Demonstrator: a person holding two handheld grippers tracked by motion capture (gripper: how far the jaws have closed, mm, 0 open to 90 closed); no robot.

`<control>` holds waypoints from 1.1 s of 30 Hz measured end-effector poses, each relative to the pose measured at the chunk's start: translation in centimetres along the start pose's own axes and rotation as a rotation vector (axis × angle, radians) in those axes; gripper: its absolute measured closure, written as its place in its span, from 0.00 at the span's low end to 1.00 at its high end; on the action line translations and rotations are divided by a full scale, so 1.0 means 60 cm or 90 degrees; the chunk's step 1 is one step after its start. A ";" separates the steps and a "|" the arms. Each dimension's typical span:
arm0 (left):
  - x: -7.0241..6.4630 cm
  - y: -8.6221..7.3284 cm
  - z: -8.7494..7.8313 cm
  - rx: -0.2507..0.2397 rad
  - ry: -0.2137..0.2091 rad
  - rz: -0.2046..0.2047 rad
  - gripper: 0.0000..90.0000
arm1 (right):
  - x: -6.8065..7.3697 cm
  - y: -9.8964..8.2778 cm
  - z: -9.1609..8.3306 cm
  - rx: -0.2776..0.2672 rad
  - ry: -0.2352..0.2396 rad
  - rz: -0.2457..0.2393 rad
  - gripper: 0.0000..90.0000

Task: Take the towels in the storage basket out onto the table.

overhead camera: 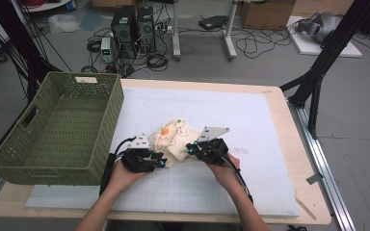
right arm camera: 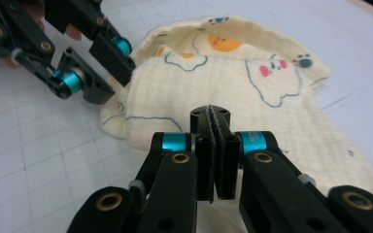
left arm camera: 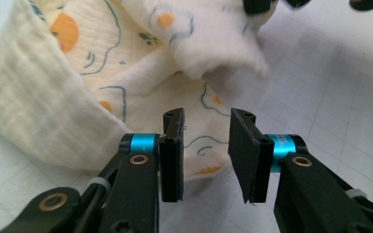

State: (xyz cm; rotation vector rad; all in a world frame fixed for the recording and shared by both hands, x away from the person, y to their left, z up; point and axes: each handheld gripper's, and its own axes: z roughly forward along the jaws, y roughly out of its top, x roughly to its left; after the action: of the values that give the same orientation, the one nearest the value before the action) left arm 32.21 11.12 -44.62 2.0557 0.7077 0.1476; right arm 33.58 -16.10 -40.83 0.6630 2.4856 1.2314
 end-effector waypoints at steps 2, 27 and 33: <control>-0.002 -0.001 0.007 0.016 0.002 0.007 0.73 | -0.007 0.000 -0.013 -0.006 -0.006 0.002 0.99; -0.027 0.008 -0.061 -0.053 0.020 0.033 0.99 | -0.049 -0.068 -0.146 -0.007 -0.028 0.018 0.99; -0.041 0.000 -0.096 -0.075 0.017 0.038 0.99 | -0.037 -0.079 -0.170 -0.010 -0.018 0.011 0.99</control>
State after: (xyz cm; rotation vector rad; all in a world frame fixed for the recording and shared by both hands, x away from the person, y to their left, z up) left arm 28.05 14.05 -40.98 1.9665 0.6400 0.2453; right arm 29.62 -26.61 -38.46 0.6953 2.4499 1.2366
